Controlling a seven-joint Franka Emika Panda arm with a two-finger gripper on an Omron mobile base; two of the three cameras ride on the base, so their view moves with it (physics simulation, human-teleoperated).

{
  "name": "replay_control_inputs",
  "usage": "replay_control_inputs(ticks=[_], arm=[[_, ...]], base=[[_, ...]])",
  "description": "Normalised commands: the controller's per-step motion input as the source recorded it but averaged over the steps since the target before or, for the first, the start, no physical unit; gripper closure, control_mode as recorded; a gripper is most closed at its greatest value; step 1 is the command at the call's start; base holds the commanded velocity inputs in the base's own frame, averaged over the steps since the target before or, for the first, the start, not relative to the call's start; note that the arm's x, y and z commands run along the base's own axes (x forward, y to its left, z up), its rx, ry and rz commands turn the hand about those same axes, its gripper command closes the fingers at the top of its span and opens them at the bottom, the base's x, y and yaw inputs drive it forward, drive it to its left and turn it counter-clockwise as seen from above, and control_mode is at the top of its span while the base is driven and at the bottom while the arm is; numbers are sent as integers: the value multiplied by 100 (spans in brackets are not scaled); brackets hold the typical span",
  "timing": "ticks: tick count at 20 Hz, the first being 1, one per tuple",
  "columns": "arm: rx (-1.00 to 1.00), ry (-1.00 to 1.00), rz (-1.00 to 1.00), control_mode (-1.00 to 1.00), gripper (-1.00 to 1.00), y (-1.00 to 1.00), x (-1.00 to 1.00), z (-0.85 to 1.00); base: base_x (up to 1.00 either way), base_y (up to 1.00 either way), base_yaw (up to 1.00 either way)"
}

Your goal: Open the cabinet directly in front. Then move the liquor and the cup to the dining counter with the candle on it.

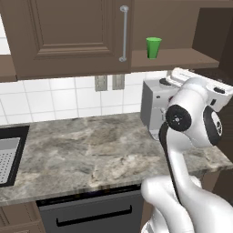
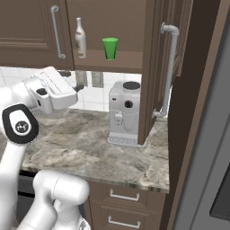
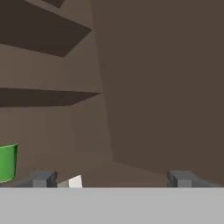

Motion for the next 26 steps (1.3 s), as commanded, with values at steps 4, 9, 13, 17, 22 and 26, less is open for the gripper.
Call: replay_control_inputs(ticks=[4, 9, 13, 17, 22, 26], arm=[[-4, 0, 20, -100, -100, 100, 0, 5], [0, 2, 21, -100, -100, 100, 2, 10], [7, 6, 22, -100, -100, 88, 12, 0], [13, 14, 30, -100, -100, 57, 15, 0], [13, 11, 32, -100, -100, 28, 14, 0], [4, 2, 13, -100, -100, 1, 2, 0]], base=[[0, 0, 0], [0, 0, 0], [0, 0, 0], [0, 0, 0], [0, 0, 0], [0, 0, 0]])
